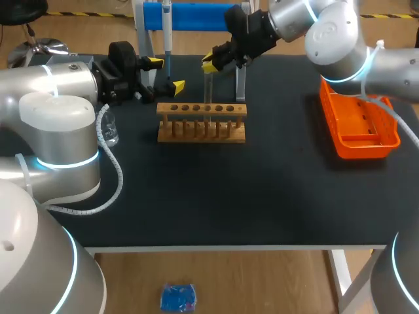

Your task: Invert the test tube, pick up the pipette, mount the tip to pipette, aspirate from beaker and dispense into the tube, eject the tip, return the pipette, and cap with the stopper.

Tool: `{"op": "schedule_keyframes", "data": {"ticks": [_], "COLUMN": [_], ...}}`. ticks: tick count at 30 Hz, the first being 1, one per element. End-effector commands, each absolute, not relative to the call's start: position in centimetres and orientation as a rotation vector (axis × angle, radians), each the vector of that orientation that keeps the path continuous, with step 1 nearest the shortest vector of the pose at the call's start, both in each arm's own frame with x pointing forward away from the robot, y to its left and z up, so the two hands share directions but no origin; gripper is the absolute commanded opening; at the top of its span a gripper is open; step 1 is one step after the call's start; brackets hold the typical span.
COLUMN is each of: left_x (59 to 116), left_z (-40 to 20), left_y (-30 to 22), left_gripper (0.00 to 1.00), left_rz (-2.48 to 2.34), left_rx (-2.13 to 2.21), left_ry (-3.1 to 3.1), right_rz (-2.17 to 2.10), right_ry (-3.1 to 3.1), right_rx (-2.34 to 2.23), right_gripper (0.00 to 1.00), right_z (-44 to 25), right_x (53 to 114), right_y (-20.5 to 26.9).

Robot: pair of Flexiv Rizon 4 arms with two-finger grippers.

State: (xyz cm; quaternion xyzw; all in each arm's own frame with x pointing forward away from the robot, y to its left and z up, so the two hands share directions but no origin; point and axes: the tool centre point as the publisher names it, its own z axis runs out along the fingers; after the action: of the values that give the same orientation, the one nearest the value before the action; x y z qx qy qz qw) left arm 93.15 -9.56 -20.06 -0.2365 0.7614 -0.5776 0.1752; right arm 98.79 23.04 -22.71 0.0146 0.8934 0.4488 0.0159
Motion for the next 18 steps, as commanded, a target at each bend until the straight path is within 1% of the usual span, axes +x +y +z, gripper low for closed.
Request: {"op": "schedule_keyframes", "data": {"ticks": [1,18], "left_x": [93.13,93.13], "left_z": [-20.09,-20.09], "left_y": [-9.63,-9.63], "left_gripper": [1.0,1.0], "left_rz": [-1.636,-1.636], "left_rx": [-0.672,-0.672], "left_ry": [2.155,2.155], "right_rz": [1.395,1.4], "right_ry": [2.778,2.773], "right_rx": [0.045,0.046], "right_gripper": [0.0,0.0], "right_z": [-22.66,-22.29], "right_x": [98.78,98.57], "right_y": [22.99,22.6]}}
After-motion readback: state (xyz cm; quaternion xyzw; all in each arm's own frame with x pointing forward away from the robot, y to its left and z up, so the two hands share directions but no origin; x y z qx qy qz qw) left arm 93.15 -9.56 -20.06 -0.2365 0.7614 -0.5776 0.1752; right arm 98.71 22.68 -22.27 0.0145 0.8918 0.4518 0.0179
